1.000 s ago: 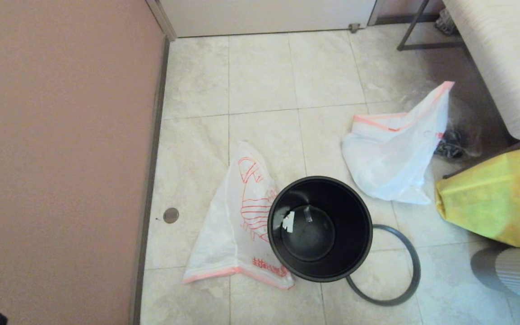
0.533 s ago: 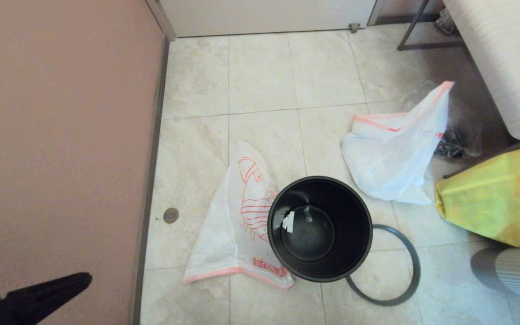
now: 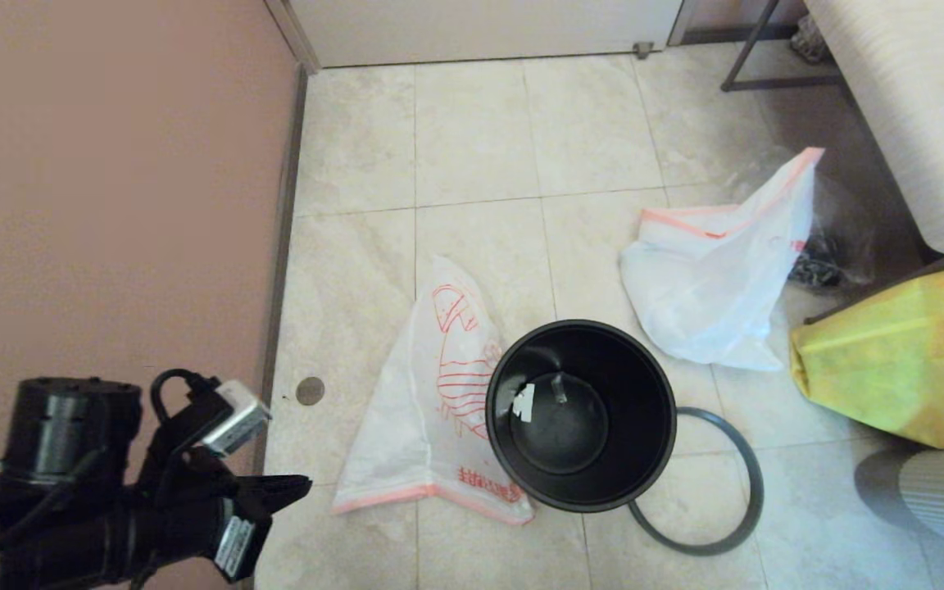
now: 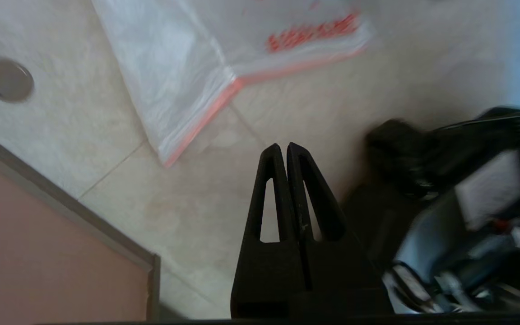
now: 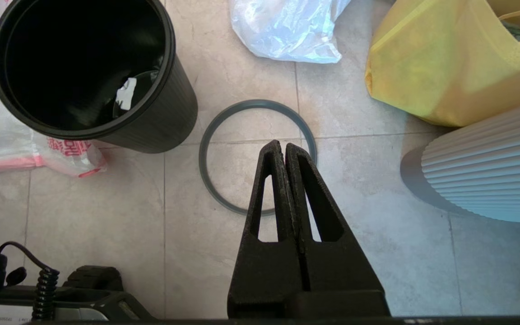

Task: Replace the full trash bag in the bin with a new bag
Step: Pick up a new trash bag

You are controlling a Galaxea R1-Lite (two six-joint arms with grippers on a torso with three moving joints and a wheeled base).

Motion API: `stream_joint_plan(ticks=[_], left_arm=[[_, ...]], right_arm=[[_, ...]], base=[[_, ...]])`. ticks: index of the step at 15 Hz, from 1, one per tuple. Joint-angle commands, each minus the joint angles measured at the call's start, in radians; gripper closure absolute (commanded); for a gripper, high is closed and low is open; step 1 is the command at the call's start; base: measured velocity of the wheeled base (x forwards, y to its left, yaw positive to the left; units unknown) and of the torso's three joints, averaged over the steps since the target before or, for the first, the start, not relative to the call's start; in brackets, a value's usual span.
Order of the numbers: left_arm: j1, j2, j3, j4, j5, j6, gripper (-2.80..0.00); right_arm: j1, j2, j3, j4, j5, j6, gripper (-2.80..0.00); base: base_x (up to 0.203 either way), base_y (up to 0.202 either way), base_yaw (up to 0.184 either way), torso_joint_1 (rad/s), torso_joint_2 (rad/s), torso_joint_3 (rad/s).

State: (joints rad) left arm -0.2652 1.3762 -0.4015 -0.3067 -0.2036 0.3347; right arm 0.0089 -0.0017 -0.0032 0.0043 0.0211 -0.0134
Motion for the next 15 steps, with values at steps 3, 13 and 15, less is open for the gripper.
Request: stream_joint_plan(ticks=[3, 13, 15], left_arm=[[-0.031, 0.399, 0.014, -0.243, 0.093, 0.002, 0.00], [-0.048, 1.084, -0.115, -0.834, 0.306, 0.059, 0.00], [-0.051, 1.103, -0.132, -0.815, 0.351, 0.106, 0.00]], right_arm=[[0.000, 0.000, 0.000, 0.000, 0.000, 0.000, 0.00], [0.000, 0.000, 0.000, 0.000, 0.000, 0.000, 0.00], [0.000, 0.000, 0.000, 0.000, 0.000, 0.000, 0.00]], base=[[0.000, 0.000, 0.000, 0.000, 0.00, 0.000], [0.000, 0.000, 0.000, 0.000, 0.00, 0.000], [0.000, 0.000, 0.000, 0.000, 0.00, 0.000]])
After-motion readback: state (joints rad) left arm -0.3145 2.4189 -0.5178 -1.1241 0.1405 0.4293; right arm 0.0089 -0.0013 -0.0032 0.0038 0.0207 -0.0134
